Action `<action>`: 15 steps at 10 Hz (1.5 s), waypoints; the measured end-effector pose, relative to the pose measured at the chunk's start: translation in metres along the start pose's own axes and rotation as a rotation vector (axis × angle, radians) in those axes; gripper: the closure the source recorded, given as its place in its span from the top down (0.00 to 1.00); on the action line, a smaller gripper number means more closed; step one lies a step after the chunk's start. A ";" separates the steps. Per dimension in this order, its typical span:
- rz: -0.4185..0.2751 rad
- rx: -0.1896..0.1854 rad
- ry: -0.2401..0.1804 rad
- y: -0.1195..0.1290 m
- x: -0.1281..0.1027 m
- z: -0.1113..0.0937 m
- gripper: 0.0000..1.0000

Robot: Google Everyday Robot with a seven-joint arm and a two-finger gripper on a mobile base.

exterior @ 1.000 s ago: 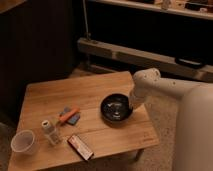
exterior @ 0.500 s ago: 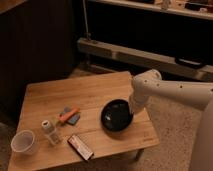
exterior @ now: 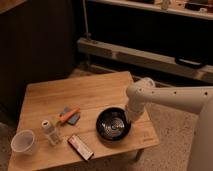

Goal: Drag the ceramic bowl in a circle

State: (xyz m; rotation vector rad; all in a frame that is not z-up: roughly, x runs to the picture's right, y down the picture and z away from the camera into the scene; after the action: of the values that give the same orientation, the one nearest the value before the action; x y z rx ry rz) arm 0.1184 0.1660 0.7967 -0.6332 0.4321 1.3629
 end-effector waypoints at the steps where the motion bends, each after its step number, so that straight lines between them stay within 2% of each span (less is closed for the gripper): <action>1: -0.037 -0.010 -0.007 0.016 -0.004 -0.005 0.00; 2: -0.064 -0.020 -0.014 0.026 -0.006 -0.010 0.00; 4: -0.088 -0.030 -0.017 0.031 -0.008 -0.012 0.00; 7: -0.115 -0.053 -0.025 0.046 -0.027 -0.006 0.00; 12: -0.172 -0.060 -0.090 0.079 -0.086 -0.014 0.00; 15: -0.180 -0.043 -0.102 0.074 -0.120 -0.012 0.00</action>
State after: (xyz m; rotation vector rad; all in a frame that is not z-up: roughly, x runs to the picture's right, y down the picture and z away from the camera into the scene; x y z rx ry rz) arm 0.0261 0.0734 0.8500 -0.6198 0.2583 1.2289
